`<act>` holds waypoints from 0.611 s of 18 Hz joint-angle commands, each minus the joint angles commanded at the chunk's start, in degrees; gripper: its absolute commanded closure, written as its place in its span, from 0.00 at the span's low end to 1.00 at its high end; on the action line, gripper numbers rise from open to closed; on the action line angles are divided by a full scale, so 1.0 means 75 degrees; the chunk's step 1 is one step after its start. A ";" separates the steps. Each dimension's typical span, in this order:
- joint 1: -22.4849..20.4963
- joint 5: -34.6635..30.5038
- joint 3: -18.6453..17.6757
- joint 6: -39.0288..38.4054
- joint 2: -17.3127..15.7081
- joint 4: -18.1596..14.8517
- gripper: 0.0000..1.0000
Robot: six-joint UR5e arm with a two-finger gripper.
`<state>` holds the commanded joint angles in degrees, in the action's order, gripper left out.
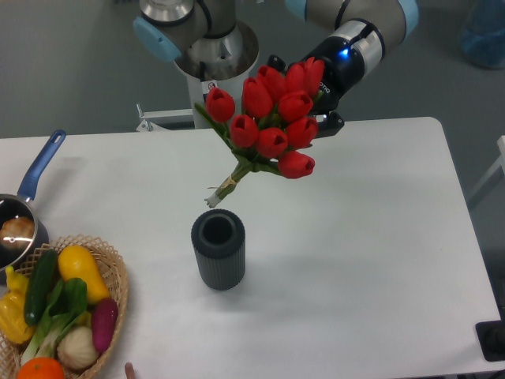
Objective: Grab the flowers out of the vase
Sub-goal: 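Lift the tulip bunch up and out of the black vase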
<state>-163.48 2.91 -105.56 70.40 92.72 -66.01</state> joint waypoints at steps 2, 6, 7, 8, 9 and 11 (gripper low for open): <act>0.0023 -0.0444 0.0106 0.0012 0.0058 0.0000 0.71; 0.0023 -0.0599 0.0176 0.0023 0.0094 0.0000 0.71; 0.0023 -0.0611 0.0200 0.0023 0.0163 0.0000 0.71; 0.0012 -0.0622 0.0223 0.0023 0.0187 0.0012 0.71; 0.0012 -0.0623 0.0247 0.0023 0.0199 0.0081 0.71; 0.0012 -0.0623 0.0235 0.0023 0.0292 0.0164 0.71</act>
<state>-163.39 -1.76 -103.80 70.58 94.92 -64.78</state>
